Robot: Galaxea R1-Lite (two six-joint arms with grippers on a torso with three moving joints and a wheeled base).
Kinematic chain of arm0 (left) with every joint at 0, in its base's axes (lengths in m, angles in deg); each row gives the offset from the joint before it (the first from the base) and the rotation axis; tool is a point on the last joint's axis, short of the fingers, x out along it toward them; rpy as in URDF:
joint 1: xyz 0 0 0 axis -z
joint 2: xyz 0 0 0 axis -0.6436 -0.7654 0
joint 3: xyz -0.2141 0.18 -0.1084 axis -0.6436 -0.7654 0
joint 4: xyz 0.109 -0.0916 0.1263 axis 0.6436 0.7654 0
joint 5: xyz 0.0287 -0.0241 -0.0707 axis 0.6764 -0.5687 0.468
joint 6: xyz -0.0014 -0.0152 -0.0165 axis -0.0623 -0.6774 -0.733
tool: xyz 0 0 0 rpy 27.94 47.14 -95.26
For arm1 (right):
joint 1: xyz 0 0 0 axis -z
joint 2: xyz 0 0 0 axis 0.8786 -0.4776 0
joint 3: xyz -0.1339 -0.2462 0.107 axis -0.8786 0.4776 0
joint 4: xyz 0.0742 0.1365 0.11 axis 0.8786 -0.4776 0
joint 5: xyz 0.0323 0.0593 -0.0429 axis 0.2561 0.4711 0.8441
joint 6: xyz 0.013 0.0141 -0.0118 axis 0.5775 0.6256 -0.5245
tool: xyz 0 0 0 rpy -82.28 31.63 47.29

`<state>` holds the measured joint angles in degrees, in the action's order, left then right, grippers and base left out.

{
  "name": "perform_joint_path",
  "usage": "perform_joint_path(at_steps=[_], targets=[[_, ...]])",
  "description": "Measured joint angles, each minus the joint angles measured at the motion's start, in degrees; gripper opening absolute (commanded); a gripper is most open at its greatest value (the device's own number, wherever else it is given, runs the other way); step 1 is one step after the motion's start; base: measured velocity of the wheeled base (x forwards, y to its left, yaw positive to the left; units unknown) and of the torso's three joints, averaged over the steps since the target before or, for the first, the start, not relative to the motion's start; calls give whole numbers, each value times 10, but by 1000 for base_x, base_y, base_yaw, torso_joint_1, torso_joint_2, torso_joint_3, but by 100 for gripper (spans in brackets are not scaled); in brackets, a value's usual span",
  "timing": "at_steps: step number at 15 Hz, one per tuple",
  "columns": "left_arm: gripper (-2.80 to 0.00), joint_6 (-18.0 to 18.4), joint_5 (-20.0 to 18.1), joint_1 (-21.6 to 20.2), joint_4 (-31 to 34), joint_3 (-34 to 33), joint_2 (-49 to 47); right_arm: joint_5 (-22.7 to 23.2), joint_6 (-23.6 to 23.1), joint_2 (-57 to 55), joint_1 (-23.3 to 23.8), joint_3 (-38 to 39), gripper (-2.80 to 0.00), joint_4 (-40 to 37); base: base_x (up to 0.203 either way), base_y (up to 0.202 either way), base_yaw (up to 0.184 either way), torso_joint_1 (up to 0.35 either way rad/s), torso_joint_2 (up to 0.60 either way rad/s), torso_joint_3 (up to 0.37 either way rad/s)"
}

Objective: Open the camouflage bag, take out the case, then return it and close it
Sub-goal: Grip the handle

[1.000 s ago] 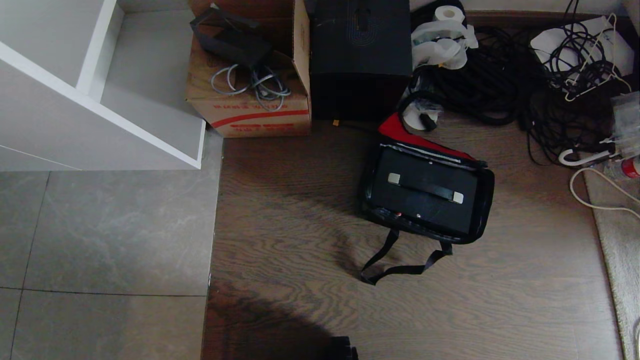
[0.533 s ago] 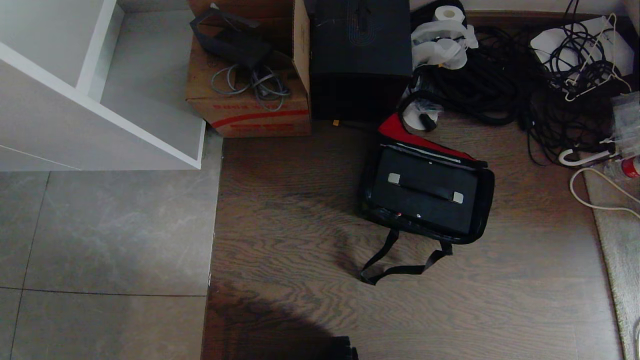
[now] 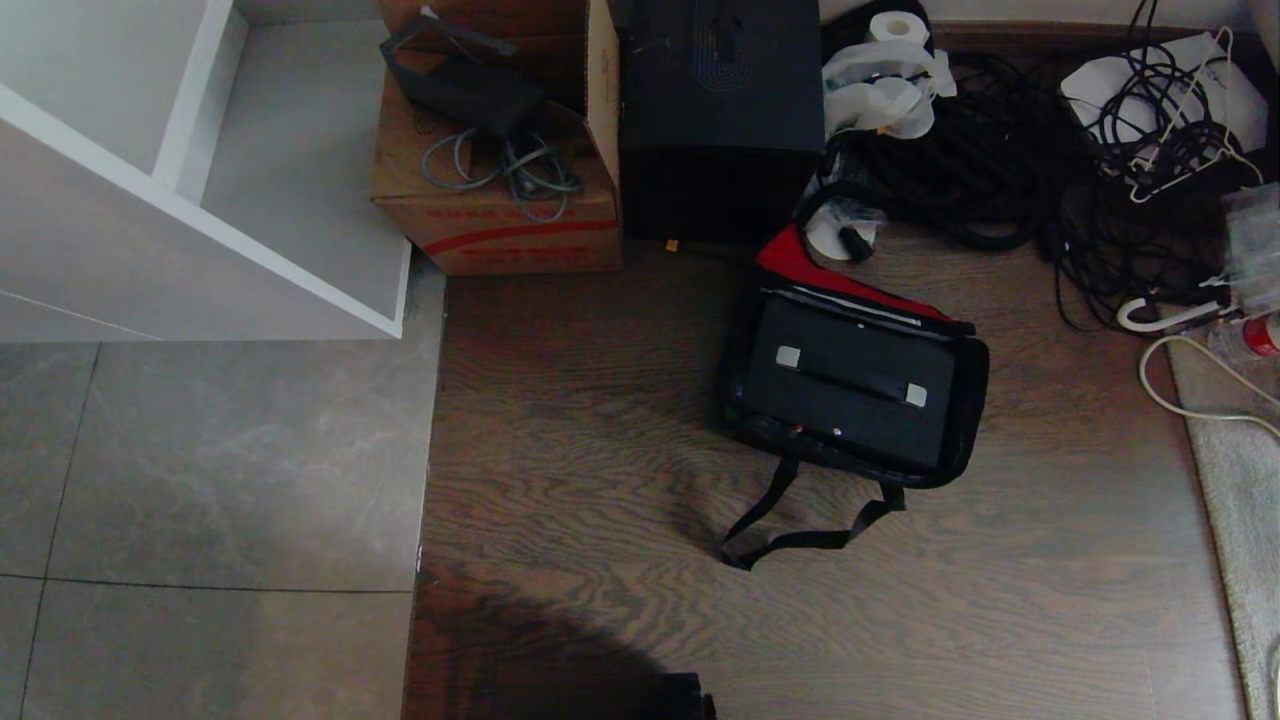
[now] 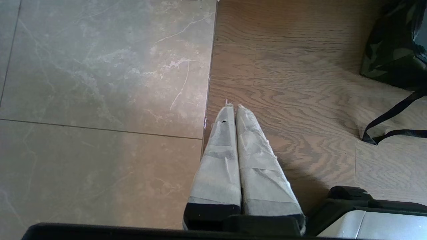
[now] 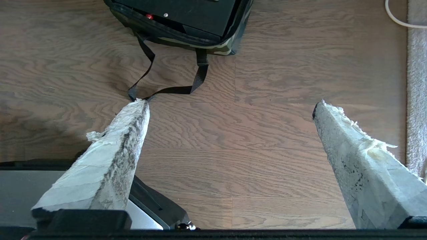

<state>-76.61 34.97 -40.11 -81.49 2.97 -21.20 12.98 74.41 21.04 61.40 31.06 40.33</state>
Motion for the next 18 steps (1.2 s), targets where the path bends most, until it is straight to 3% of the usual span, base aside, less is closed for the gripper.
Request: perform_joint_path(at_steps=[18], targets=[[-280,0,0,0,0,0,0,0,0,0,0,0,0,0,0,0,0,0,0,0]])
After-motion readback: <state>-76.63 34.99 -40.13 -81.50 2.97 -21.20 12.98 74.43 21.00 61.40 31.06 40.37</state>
